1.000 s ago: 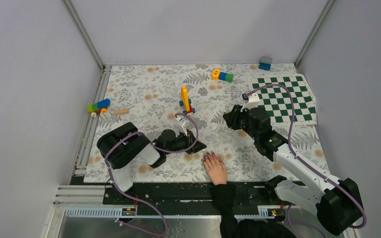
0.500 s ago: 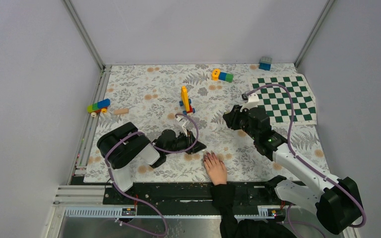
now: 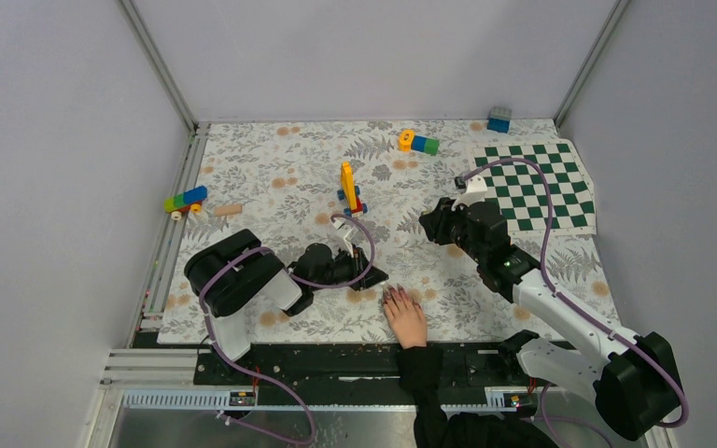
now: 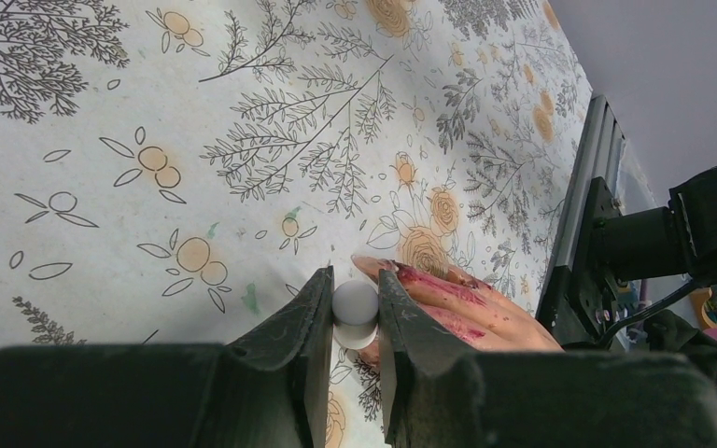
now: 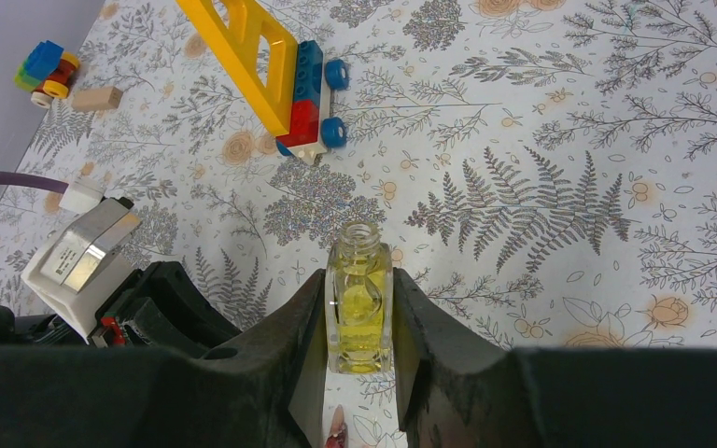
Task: Paint the nails
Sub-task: Paint the nail polish on the nail.
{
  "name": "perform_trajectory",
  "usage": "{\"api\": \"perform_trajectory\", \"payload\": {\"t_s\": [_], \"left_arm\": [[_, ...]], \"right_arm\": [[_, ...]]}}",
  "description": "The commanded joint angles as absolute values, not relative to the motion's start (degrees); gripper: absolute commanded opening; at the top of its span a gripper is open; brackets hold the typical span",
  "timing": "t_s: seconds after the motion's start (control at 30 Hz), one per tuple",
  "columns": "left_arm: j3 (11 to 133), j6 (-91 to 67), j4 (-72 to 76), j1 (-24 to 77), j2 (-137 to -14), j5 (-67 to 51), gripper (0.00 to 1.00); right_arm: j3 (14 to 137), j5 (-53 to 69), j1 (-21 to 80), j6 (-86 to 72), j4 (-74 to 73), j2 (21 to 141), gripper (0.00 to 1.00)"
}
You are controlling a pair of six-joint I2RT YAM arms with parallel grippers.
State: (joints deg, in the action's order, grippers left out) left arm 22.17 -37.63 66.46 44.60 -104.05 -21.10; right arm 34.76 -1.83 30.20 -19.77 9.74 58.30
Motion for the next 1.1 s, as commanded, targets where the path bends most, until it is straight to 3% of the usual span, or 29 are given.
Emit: {"api": "perform_trajectory", "payload": {"t_s": [0.0, 1.07], "left_arm": [[23.8, -36.2, 69.0, 44.9, -104.8, -20.4, 0.00], [23.4, -35.7, 69.3, 44.3, -104.9, -19.0, 0.00]], "right_arm": [[36.6, -1.1, 29.6, -19.3, 12.1, 58.6, 0.00], [36.9, -0.7, 29.6, -19.4, 12.7, 59.9, 0.00]]}}
